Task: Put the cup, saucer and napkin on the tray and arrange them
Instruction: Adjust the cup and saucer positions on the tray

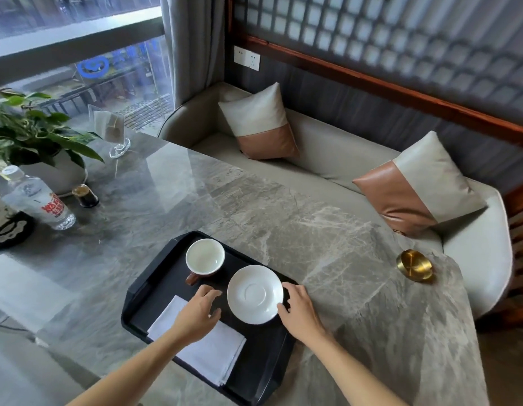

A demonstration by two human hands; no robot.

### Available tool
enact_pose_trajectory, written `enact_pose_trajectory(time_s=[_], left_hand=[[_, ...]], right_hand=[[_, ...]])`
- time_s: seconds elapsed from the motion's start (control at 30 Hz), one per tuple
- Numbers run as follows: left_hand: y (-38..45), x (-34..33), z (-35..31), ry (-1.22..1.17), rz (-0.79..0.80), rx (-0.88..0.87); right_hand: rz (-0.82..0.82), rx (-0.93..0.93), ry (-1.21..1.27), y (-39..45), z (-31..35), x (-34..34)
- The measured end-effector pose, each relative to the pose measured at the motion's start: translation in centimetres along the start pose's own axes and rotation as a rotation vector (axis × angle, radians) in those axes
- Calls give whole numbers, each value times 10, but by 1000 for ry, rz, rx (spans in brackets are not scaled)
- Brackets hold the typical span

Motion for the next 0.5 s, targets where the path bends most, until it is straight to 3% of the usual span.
enact_pose_trajectory(time_s=[0.23, 0.5], left_hand=[[-3, 49, 54, 147, -10, -80], [7, 74, 102, 142, 170, -53]], right_hand=[[-61, -135, 81, -44, 13, -14], [-219, -412, 71, -93, 45, -59]])
Point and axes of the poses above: each hand's wrist, its own y-axis towards the middle knuckle, its own x-axis out of the back of the hand, z = x × y, the point moved 4 cm from there along y, towards the middle knuckle, and after that the axes turned 15 degrees about -z, right-handed, at the moved point
